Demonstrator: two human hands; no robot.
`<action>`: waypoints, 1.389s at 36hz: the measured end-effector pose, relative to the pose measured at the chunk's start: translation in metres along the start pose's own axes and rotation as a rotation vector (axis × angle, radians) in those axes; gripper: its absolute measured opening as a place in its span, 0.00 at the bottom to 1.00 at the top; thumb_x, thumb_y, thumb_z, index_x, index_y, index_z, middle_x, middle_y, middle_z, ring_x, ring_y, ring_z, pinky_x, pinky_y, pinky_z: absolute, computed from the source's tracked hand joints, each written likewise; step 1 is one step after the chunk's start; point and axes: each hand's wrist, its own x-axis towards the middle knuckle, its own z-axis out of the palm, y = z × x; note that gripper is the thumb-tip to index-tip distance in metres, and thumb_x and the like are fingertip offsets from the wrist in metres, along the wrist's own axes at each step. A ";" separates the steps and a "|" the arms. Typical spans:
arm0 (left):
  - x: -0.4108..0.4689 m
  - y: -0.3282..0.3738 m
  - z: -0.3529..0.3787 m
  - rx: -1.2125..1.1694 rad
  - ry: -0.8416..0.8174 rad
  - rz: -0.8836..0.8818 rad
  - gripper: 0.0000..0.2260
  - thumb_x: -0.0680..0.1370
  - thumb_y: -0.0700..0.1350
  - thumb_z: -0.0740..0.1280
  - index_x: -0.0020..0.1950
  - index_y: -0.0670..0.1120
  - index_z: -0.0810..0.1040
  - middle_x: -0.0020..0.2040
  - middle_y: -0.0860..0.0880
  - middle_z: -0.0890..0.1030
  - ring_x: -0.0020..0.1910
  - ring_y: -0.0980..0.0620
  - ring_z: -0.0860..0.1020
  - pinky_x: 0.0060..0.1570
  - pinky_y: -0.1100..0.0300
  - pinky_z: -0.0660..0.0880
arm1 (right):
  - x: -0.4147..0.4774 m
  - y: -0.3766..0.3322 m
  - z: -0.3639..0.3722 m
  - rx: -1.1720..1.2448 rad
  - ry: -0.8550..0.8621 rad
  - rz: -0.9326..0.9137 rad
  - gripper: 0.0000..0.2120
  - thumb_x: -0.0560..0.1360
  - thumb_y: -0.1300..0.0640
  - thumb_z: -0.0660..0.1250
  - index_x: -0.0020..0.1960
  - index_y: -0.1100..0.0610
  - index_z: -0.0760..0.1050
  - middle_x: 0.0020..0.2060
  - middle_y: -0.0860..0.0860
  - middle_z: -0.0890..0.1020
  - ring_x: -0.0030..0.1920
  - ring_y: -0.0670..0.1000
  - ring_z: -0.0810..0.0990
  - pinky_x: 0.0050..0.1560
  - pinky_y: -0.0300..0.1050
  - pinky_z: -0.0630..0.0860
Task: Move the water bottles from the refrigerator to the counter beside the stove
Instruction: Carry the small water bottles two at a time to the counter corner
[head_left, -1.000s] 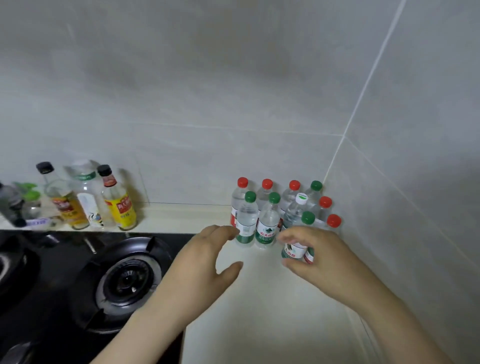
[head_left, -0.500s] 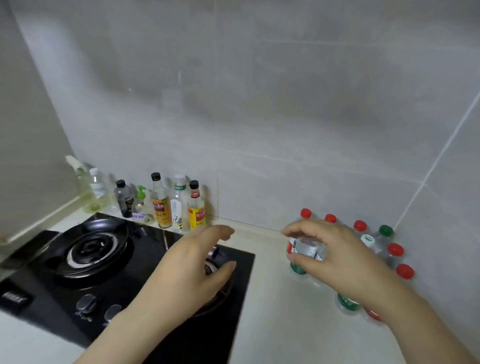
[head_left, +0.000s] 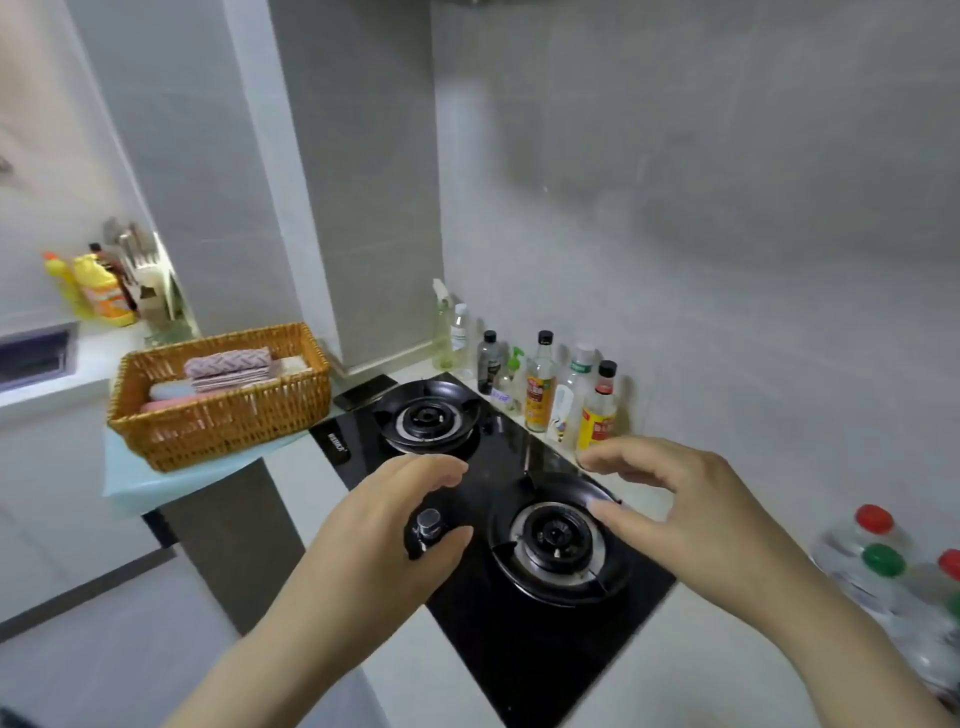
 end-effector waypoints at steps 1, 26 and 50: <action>-0.009 -0.005 -0.007 0.015 0.016 -0.032 0.17 0.73 0.50 0.71 0.60 0.60 0.73 0.54 0.68 0.75 0.56 0.69 0.73 0.54 0.73 0.72 | 0.004 -0.006 0.008 0.019 -0.023 -0.024 0.15 0.71 0.57 0.73 0.51 0.38 0.77 0.49 0.28 0.79 0.53 0.29 0.75 0.52 0.20 0.67; -0.290 -0.121 -0.235 0.278 0.545 -0.602 0.17 0.72 0.52 0.72 0.59 0.60 0.75 0.54 0.68 0.77 0.56 0.71 0.73 0.56 0.72 0.70 | 0.039 -0.314 0.247 0.153 -0.445 -0.765 0.16 0.73 0.50 0.70 0.59 0.42 0.74 0.50 0.30 0.74 0.58 0.30 0.70 0.56 0.22 0.68; -0.490 -0.149 -0.352 0.526 0.880 -1.127 0.16 0.73 0.52 0.70 0.58 0.64 0.71 0.55 0.69 0.74 0.57 0.71 0.70 0.52 0.79 0.67 | -0.019 -0.564 0.444 0.452 -0.846 -1.213 0.14 0.73 0.53 0.72 0.56 0.41 0.77 0.51 0.34 0.79 0.54 0.37 0.76 0.54 0.32 0.73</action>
